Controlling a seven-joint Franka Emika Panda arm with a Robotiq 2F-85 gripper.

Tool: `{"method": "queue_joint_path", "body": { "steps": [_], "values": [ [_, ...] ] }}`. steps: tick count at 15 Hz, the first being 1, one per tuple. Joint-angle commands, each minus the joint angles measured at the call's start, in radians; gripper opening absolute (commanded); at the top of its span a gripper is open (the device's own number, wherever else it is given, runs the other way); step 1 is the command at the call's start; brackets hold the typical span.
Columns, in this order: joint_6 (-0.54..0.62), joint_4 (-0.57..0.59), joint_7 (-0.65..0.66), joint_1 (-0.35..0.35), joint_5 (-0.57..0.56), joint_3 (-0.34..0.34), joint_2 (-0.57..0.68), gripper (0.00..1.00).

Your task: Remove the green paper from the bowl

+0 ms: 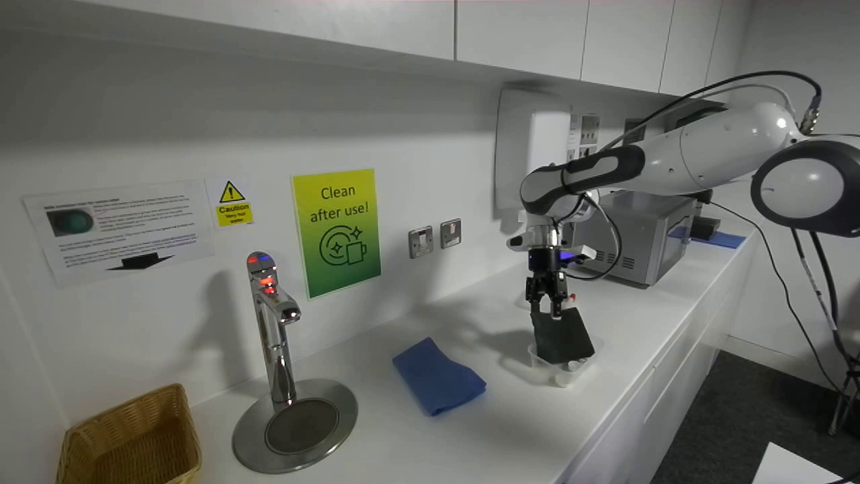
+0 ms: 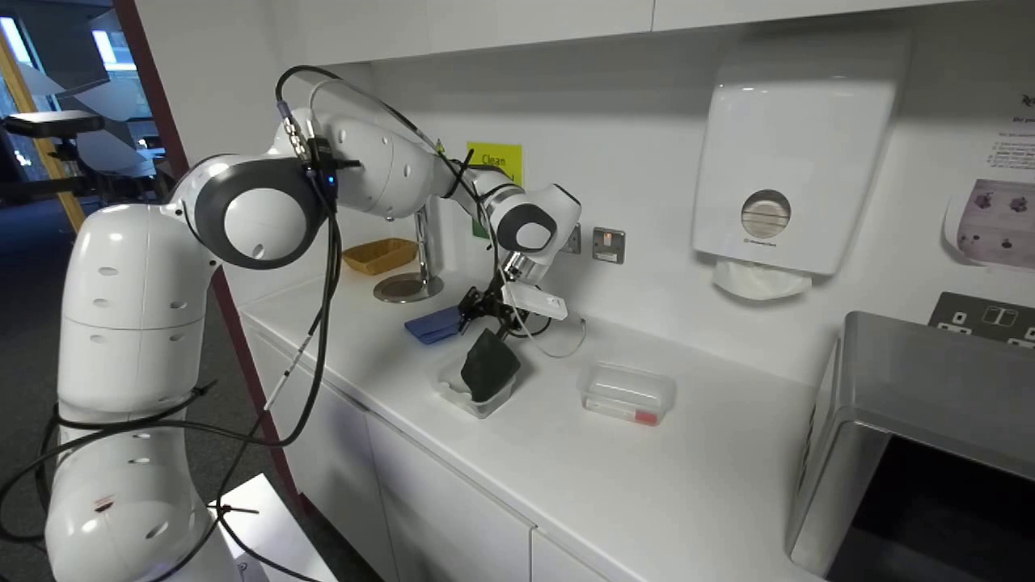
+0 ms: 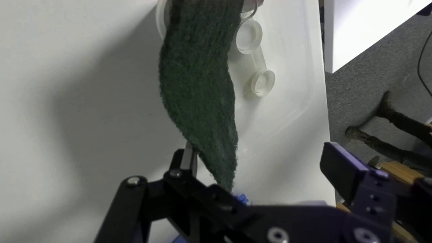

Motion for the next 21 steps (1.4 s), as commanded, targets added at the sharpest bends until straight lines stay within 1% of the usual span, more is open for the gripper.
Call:
{"method": "queue_joint_path", "body": {
  "steps": [1, 3, 4, 7, 8, 9, 10, 11, 12, 15, 21],
  "values": [
    [-0.047, 0.002, -0.027, -0.030, 0.029, 0.015, -0.005, 0.74],
    [-0.053, 0.002, -0.022, -0.033, 0.034, 0.013, -0.005, 0.63],
    [-0.053, 0.003, -0.018, -0.035, 0.037, 0.012, -0.006, 0.53],
    [-0.054, 0.004, -0.012, -0.041, 0.045, 0.009, -0.006, 0.32],
    [-0.055, 0.006, -0.009, -0.044, 0.048, 0.009, -0.004, 0.23],
    [-0.055, 0.008, -0.007, -0.045, 0.050, 0.008, -0.004, 0.16],
    [-0.055, 0.008, -0.004, -0.047, 0.053, 0.008, -0.004, 0.07],
    [-0.055, 0.008, -0.003, -0.049, 0.056, 0.008, -0.006, 0.01],
    [-0.055, 0.008, 0.002, -0.051, 0.061, 0.007, -0.006, 0.00],
    [-0.047, 0.008, 0.031, -0.047, 0.073, 0.007, -0.022, 0.00],
    [-0.059, 0.046, 0.077, -0.044, 0.138, 0.015, -0.037, 0.01]
  ]
}}
